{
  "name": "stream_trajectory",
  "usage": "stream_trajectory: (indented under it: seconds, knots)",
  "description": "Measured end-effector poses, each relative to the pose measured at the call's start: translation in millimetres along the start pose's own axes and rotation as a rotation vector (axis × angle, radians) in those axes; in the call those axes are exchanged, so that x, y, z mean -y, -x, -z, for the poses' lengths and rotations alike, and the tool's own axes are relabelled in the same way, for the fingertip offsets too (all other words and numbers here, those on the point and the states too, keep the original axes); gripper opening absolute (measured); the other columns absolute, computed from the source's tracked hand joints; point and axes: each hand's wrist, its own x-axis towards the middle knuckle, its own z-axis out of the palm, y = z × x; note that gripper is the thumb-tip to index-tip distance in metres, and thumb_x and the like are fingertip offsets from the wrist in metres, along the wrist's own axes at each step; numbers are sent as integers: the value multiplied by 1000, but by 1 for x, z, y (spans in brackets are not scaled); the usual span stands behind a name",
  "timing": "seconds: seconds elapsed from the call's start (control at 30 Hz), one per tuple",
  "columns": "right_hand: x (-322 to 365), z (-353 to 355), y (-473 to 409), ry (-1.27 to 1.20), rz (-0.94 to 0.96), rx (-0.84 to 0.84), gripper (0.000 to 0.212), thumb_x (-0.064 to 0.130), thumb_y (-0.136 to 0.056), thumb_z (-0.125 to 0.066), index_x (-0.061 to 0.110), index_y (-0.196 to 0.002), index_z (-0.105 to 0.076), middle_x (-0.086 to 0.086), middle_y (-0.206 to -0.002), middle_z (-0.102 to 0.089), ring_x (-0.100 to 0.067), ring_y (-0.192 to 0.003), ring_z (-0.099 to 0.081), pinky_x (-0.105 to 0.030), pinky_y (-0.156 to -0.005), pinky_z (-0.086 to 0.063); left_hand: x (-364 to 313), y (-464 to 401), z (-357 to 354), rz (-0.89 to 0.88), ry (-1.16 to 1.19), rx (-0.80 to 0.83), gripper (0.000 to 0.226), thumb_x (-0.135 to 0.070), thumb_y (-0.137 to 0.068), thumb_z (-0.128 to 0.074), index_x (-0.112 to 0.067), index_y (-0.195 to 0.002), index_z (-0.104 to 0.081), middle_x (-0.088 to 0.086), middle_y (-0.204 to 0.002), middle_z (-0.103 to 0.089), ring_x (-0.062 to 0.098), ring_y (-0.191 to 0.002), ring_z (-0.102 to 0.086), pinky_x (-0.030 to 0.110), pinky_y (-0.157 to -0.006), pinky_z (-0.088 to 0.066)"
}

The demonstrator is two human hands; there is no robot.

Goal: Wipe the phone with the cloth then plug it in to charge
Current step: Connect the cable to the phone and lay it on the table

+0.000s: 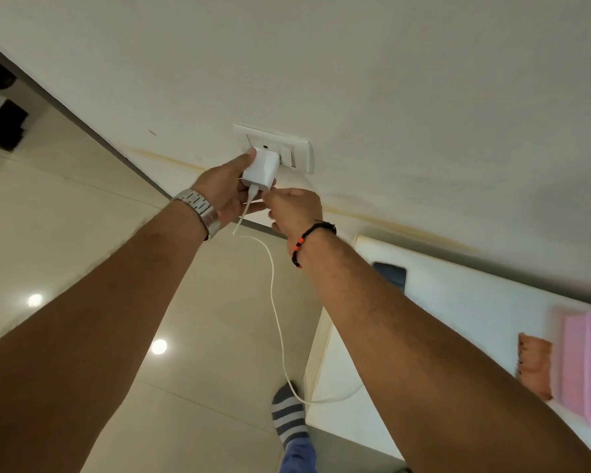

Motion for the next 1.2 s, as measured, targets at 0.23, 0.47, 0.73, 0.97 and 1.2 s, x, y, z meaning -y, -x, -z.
stream_trajectory:
  seconds: [0.23,0.47,0.73,0.97,1.2]
  knots:
    - [13,14,-12,-157,68,-24,36,2,-88,-54,17,-117,-70,-5,-127,-68,-24,-119,-62,-44,-103,-52,-4,-5,-6,38,-11,-118,51,-40,-108,-38,-5,-137,-60,22,-133,-69,38,-119,-69,55,-109,-49]
    - [20,10,-12,-253,24,57,38,3,-95,-52,15,-127,-67,-7,-133,-64,-23,-110,-62,-40,-92,-59,-3,-1,-2,13,-35,-244,38,-36,-106,-43,-7,-113,-66,14,-107,-76,34,-100,-75,51,-97,-56]
    - [10,25,-3,-231,-15,90,41,2,-93,-49,17,-127,-66,-6,-131,-64,-22,-112,-63,-40,-95,-58,2,27,-4,-510,-257,-624,35,-32,-98,-53,-8,-79,-71,2,-70,-66,19,-62,-58,38,-69,-49]
    - [-44,69,18,-248,-35,3,12,18,-89,-63,16,-89,-75,-3,-83,-72,-15,-77,-66,-32,-76,-60,49,69,-60,-420,-277,-213,38,-33,-100,-57,-4,-85,-76,11,-83,-79,27,-70,-73,37,-59,-59]
    - [-118,162,34,-275,-91,-148,10,13,-88,-66,12,-90,-75,-4,-82,-73,-17,-78,-66,-31,-77,-58,135,72,-100,-153,-245,-115,32,-23,-104,-56,1,-97,-75,18,-94,-80,28,-79,-74,44,-72,-63]
